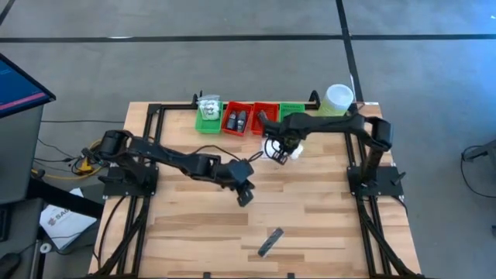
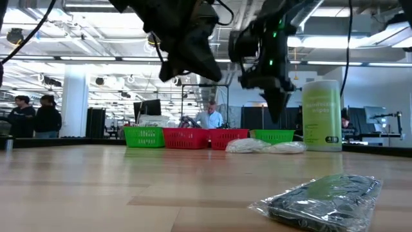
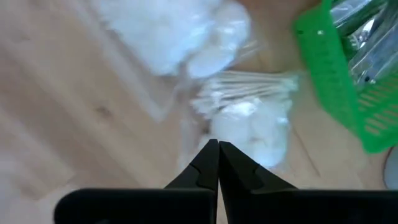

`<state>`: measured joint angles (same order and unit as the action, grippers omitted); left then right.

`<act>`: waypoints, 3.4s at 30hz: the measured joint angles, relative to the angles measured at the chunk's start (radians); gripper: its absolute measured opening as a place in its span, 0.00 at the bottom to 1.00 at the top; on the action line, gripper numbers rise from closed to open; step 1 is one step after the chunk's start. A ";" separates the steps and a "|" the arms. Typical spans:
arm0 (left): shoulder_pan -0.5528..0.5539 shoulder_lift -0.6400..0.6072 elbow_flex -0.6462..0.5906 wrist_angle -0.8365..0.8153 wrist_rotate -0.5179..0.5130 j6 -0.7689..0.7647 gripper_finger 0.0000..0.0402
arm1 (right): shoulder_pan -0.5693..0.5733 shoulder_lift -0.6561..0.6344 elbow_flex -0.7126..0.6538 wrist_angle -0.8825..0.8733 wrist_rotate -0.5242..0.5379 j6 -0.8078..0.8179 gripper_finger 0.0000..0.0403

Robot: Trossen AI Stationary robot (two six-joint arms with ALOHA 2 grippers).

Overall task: Pick & Place Travel size toiletries
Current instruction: Put the cotton pack into the left green basket

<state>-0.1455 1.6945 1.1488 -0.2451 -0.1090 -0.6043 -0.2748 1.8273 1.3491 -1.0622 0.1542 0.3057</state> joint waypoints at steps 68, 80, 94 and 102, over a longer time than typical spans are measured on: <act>0.027 -0.152 -0.315 0.365 -0.039 -0.074 0.11 | 0.524 -0.182 -0.389 0.413 0.008 -0.336 0.30; 0.027 -0.152 -0.315 0.354 -0.040 -0.050 0.15 | 0.455 -0.104 -0.413 0.463 0.045 -0.416 0.50; 0.027 -0.152 -0.315 0.351 -0.041 -0.053 0.14 | 0.465 -0.091 -0.362 0.437 0.091 -0.413 0.09; 0.027 -0.152 -0.315 0.348 -0.078 -0.032 0.14 | 0.425 -0.092 -0.272 0.358 0.066 -0.399 0.04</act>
<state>-0.1184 1.5421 0.8333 0.1030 -0.1867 -0.6366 0.1500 1.7351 1.0772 -0.7045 0.2202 -0.0937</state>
